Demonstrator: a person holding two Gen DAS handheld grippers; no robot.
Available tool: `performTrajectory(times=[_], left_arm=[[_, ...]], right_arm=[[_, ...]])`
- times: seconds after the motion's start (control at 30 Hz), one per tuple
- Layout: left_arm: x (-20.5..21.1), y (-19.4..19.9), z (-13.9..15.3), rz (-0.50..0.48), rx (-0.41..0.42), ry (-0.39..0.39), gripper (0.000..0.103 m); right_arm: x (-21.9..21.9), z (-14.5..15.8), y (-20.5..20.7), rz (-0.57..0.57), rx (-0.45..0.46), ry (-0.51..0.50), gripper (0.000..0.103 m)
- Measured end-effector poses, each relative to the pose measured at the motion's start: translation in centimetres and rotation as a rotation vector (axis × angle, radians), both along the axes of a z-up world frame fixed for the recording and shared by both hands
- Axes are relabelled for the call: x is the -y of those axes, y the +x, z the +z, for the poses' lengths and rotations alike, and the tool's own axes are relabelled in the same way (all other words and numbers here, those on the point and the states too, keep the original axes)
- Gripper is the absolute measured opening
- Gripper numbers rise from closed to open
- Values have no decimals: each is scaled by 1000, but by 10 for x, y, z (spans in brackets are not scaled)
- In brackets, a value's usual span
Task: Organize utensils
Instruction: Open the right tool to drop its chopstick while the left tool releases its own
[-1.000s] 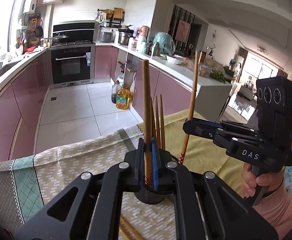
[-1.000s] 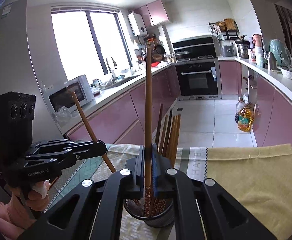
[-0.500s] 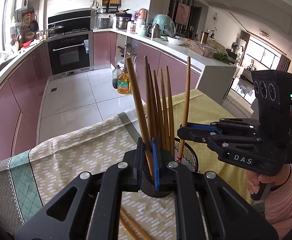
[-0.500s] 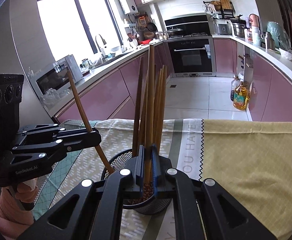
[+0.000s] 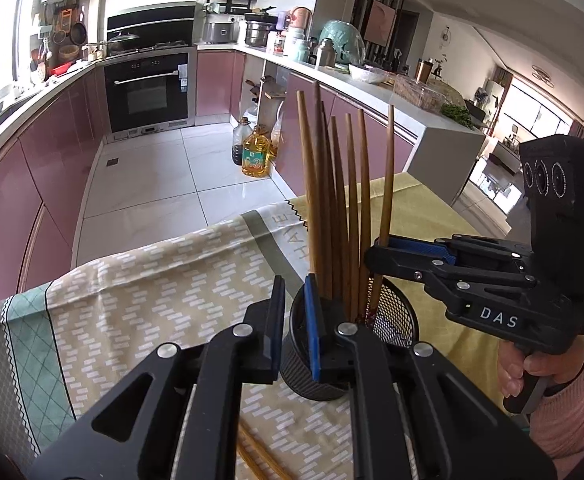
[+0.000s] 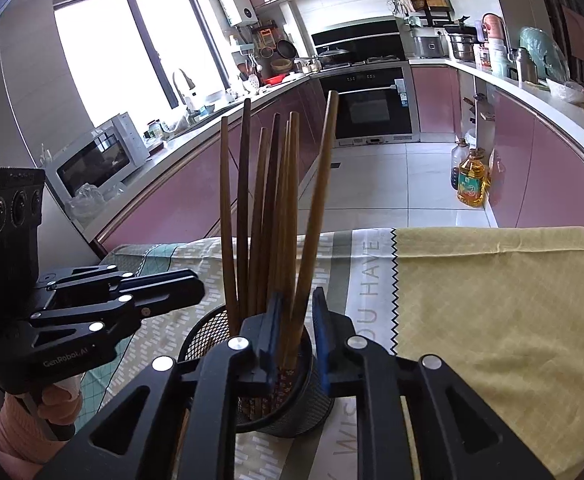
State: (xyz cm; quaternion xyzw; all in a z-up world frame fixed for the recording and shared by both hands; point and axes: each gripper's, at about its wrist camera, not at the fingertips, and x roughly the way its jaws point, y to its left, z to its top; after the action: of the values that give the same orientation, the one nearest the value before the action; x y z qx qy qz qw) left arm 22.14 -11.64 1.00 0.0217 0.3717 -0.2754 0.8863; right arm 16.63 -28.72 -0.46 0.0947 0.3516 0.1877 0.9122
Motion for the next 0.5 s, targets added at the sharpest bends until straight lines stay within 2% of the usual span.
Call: performTrajectory(times=[0.03,0.1,0.23,0.3,0.33,0.37,0.5], left_arm=[[-1,0,1,8,7,-1,14],[-11,-7,1,30,30,-12,23],[-27,-22,0,77,68,-9,31],[-34,-29,-1,102,81,-1,41],[-38,-33,-2,117,86,-1,42],[-44,-37,-4,135,88,1,43],[-56,-51,-6,191,103,12,56]], right_arm=[[1,0,-1,-2,2,5,17],[3,1,-4,-12,12,6,26],[8,5,-14,-26,31,6,27],[9,9,-23,-27,47,4,31],[8,12,-26,-26,59,1,32],[7,15,-31,-21,74,-1,34],[-2,21,-54,30,114,9,38]])
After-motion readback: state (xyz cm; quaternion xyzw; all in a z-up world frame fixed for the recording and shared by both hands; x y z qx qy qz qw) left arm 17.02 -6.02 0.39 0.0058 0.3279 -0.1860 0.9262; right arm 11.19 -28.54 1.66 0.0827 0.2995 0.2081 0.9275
